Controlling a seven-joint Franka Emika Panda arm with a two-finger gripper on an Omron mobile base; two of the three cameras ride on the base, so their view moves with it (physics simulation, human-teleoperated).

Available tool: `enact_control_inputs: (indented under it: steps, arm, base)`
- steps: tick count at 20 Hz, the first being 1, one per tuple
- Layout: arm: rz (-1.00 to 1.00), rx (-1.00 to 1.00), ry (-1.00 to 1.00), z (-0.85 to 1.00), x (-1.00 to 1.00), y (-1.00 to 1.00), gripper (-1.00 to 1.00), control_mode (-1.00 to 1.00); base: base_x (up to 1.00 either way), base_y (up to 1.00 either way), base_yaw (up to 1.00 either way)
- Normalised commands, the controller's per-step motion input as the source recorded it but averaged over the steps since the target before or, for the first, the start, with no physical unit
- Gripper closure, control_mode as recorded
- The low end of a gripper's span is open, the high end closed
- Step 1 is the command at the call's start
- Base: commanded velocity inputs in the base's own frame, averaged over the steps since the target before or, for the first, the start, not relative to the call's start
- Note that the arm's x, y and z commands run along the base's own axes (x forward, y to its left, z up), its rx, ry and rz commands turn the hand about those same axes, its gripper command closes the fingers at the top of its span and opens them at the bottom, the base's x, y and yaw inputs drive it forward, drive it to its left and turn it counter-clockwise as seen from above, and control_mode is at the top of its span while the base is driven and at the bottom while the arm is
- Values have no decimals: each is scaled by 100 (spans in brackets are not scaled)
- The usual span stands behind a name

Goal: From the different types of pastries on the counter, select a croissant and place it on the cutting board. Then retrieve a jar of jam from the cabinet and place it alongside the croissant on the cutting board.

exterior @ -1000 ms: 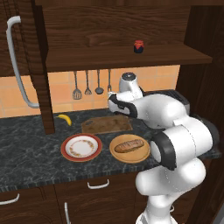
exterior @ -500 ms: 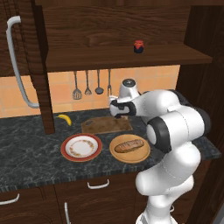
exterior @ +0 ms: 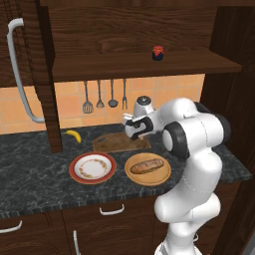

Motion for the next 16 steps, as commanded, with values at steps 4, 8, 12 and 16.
enact_control_inputs:
  steps: [4, 8, 12, 16]
  arm:
    - [-3, 0, 0, -24, 3, 0, 100, -100]
    - [-4, 0, 0, -31, 3, 0, 100, -100]
    - [-5, 0, 0, -32, 22, 0, 100, -100]
    - [-6, 0, 0, -28, 34, 0, 100, -100]
  base:
    - [0, 0, 0]
    - [0, 0, 0]
    - [0, 0, 0]
    - [0, 0, 0]
